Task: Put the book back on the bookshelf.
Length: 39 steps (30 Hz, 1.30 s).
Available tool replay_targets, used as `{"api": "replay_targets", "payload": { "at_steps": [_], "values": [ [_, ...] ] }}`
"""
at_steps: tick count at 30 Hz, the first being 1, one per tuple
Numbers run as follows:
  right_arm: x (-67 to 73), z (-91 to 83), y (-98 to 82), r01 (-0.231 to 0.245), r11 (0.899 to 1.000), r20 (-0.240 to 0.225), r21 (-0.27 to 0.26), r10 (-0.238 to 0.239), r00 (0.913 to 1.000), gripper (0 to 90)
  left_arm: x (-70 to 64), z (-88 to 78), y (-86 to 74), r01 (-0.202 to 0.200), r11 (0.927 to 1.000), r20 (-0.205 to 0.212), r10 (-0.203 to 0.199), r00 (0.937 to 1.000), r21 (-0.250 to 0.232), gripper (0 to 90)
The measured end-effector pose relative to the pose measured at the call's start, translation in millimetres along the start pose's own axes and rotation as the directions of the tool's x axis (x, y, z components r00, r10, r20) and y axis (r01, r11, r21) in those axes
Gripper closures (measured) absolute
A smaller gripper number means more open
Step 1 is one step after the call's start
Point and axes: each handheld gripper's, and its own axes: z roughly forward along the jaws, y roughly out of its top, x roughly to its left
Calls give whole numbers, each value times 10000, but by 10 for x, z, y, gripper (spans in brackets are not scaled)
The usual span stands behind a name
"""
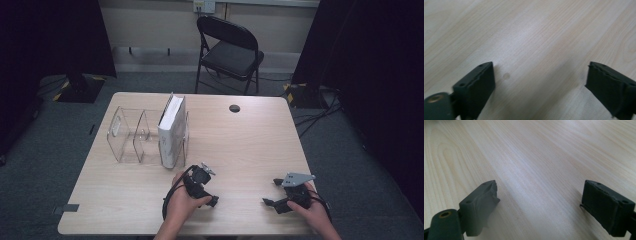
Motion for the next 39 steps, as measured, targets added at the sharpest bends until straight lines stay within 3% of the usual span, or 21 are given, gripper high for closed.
{"api": "replay_targets", "payload": {
  "at_steps": [5, 12, 14, 28, 39],
  "values": [
    [1, -1, 0, -11, 10000, -2, 10, 11, 10000, 124, -26, 28, -21, -242, 9997, -228, 240, 9995, -77, 0],
    [1, -1, 0, -2, 10000, -8, 10, 2, 10000, 124, -65, 52, -63, -670, 9974, -612, 652, 9960, -274, 0],
    [1, -1, 0, 1, 10000, -9, 12, -1, 10000, 124, -77, 58, -74, -549, 9977, -704, 520, 9962, -396, 0],
    [2, -1, 0, -15, 10000, -4, 9, 15, 10000, 125, -67, 62, -160, -665, 9910, -628, 595, 9963, -1164, 0],
    [2, -1, 0, -9, 10000, -9, 9, 9, 10000, 124, -59, 56, -210, -769, 9860, -632, 682, 9957, -1476, 0]
  ]
}}
